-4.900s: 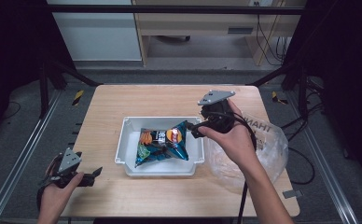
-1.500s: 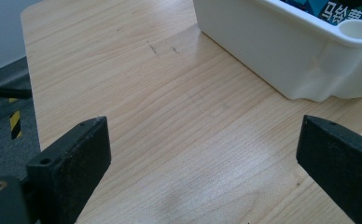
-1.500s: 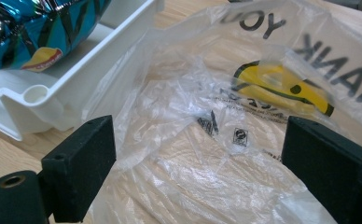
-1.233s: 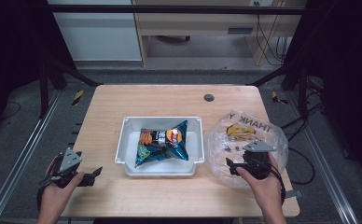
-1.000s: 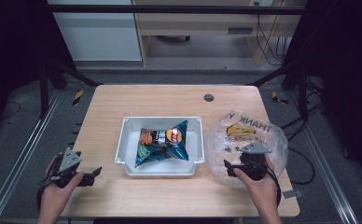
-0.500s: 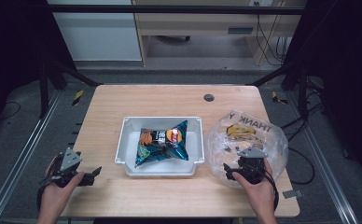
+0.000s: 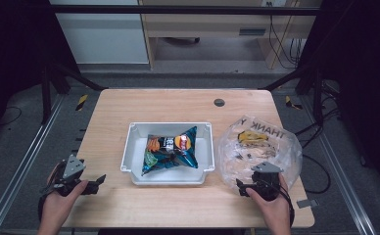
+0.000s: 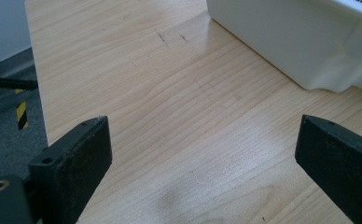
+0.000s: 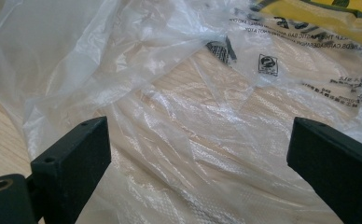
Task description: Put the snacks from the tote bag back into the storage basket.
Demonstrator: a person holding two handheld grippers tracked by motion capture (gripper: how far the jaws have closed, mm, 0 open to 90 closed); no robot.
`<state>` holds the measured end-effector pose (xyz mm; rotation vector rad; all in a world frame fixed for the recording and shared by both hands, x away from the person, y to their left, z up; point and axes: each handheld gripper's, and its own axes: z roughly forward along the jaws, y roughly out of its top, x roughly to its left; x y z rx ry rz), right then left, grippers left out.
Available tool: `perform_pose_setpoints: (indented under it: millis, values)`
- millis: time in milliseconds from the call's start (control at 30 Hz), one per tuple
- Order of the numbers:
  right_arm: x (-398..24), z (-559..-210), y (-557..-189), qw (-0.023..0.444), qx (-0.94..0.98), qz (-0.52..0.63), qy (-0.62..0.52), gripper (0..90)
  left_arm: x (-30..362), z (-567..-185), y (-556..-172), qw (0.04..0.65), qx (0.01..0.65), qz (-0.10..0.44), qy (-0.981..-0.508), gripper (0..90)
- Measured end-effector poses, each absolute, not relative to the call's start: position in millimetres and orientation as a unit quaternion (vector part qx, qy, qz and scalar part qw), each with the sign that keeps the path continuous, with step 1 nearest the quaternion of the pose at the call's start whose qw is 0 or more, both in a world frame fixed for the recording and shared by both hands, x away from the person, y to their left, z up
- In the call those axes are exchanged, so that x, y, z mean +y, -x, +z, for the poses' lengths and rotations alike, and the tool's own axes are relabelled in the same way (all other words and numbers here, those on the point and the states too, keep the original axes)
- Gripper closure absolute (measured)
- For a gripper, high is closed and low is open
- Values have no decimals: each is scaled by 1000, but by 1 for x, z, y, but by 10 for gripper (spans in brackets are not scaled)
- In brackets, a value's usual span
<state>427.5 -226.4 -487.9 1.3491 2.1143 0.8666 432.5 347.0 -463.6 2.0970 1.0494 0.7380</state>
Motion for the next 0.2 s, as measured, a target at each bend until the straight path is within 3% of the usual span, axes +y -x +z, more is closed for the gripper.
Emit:
perform_pose_setpoints:
  millis: [200]
  values:
    - [-226, -484, -425, 246, 770, 322, -493, 66, 347, -464, -435, 331, 399, 283, -807, 35]
